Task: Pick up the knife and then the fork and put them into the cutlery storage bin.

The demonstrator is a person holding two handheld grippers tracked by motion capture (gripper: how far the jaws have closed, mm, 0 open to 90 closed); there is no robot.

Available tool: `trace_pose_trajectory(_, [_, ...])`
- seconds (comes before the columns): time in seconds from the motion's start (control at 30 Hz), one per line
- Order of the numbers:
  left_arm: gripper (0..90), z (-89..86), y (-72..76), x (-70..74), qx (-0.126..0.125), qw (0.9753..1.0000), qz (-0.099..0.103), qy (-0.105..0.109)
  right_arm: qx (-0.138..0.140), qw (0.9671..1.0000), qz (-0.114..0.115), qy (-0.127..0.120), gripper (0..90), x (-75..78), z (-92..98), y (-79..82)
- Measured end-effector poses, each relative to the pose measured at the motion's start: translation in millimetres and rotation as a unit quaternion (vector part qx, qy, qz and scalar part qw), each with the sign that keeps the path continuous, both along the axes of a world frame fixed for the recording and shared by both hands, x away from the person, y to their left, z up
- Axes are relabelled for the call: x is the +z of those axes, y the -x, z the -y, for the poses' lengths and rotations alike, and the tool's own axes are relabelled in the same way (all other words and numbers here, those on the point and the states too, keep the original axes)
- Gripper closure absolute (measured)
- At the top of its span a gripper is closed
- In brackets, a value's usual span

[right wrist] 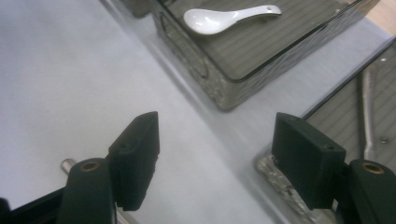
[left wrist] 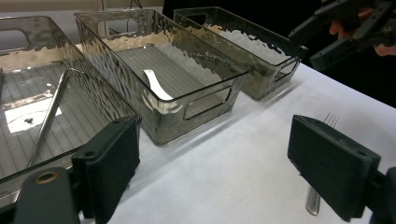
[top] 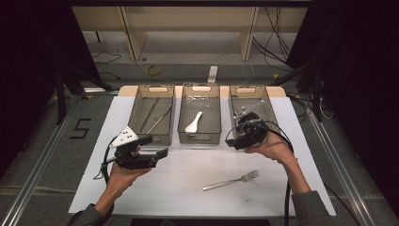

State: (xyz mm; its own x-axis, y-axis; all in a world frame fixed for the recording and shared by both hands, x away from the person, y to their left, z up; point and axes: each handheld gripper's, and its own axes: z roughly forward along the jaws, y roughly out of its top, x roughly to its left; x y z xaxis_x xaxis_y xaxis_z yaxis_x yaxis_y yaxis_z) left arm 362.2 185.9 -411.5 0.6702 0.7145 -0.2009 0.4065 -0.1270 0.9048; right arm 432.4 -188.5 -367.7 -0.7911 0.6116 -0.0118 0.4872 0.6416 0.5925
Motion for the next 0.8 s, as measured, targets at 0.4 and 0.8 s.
trace_pose_trajectory(0.4, [16.1, 0.2, 0.6, 0.3, -0.002, 1.0000, 0.002, 0.002, 0.023, 0.9995, -0.019, 0.009, 33.1, -14.8, -1.2, 19.8])
trace_pose_trajectory(0.8, [15.8, 1.1, 2.5, 1.2, -0.006, 0.9999, 0.008, 0.004, 0.047, 0.9974, -0.044, 0.033, 30.7, -31.0, -12.4, 31.2])
